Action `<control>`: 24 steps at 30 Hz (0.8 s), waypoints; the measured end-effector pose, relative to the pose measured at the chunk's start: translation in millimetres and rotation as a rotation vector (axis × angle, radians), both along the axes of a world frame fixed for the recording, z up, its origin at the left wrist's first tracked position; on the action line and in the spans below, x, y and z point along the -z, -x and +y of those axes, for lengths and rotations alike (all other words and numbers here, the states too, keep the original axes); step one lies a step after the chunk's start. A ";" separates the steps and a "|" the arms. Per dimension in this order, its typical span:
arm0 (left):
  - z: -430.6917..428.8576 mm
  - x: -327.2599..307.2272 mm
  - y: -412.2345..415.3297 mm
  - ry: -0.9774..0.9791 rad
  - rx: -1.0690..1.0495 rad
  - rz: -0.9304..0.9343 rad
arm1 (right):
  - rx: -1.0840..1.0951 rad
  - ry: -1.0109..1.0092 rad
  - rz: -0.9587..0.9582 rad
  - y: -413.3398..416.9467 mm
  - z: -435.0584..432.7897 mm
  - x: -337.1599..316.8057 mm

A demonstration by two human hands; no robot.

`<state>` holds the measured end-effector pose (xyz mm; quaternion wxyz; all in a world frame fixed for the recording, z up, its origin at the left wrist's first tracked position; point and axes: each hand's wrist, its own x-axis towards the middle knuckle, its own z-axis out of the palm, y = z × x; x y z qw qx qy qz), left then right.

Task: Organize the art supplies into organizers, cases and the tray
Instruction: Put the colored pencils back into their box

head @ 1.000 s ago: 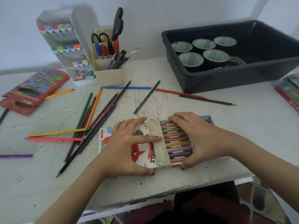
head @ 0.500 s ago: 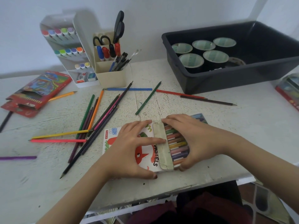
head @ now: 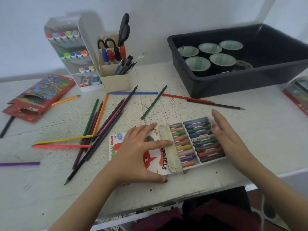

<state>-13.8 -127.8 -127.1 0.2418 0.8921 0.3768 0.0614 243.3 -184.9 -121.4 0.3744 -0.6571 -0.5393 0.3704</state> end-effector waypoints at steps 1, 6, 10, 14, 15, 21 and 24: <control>0.1 0.4 -0.2 -0.001 0.000 0.001 | 0.006 -0.001 0.053 1.5 -2.4 3.9; 1.0 1.7 -5.1 -0.017 -0.020 0.012 | 0.038 0.019 0.172 6.0 -2.6 17.2; 2.2 1.5 -5.8 -0.024 -0.014 0.014 | 0.028 0.051 0.201 19.9 4.2 15.8; 2.2 0.1 -7.6 -0.018 -0.011 0.012 | -0.042 0.033 0.280 -2.6 20.3 46.5; 2.0 0.0 -7.6 -0.021 -0.013 0.010 | -0.027 -0.006 0.293 0.3 21.5 48.1; 1.2 0.0 -8.5 -0.037 -0.025 0.004 | -0.002 0.043 0.280 33.3 8.2 13.9; -1.0 -1.5 -10.9 -0.055 -0.036 0.024 | -0.006 0.031 0.282 32.6 14.9 15.6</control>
